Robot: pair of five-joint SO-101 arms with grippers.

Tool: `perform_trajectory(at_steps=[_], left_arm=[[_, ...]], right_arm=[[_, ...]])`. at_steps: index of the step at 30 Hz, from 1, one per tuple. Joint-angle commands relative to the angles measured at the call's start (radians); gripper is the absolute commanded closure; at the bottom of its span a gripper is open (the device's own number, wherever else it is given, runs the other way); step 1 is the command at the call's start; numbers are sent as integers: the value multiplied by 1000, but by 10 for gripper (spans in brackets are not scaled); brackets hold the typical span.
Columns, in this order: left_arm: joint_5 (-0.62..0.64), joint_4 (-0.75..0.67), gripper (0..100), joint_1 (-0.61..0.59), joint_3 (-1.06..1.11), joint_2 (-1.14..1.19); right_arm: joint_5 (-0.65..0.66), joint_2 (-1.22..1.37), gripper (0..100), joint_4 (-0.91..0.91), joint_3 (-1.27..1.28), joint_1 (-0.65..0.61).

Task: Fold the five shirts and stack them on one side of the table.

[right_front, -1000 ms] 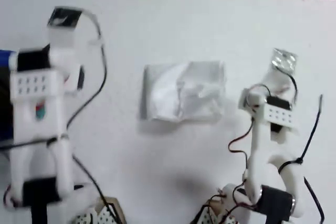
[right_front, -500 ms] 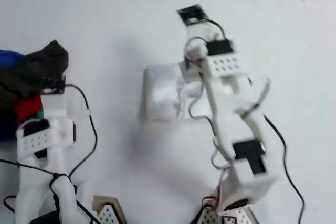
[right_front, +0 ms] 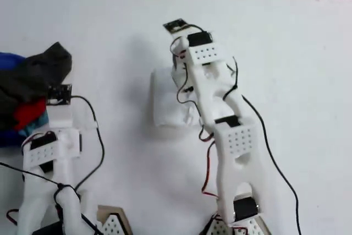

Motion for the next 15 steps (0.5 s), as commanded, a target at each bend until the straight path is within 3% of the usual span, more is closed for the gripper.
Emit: perform_trajectory(at_steps=[1, 8, 15], left_arm=[[3, -15, 974, -3, -4, -18], [3, -15, 974, -3, -2, -18], [3, -15, 974, -3, -2, -18]], right_arm=[[8, 30, 978, 71, -98, 4], [9, -25, 978, 174, -117, 30], [137, -179, 978, 174, 178, 90]])
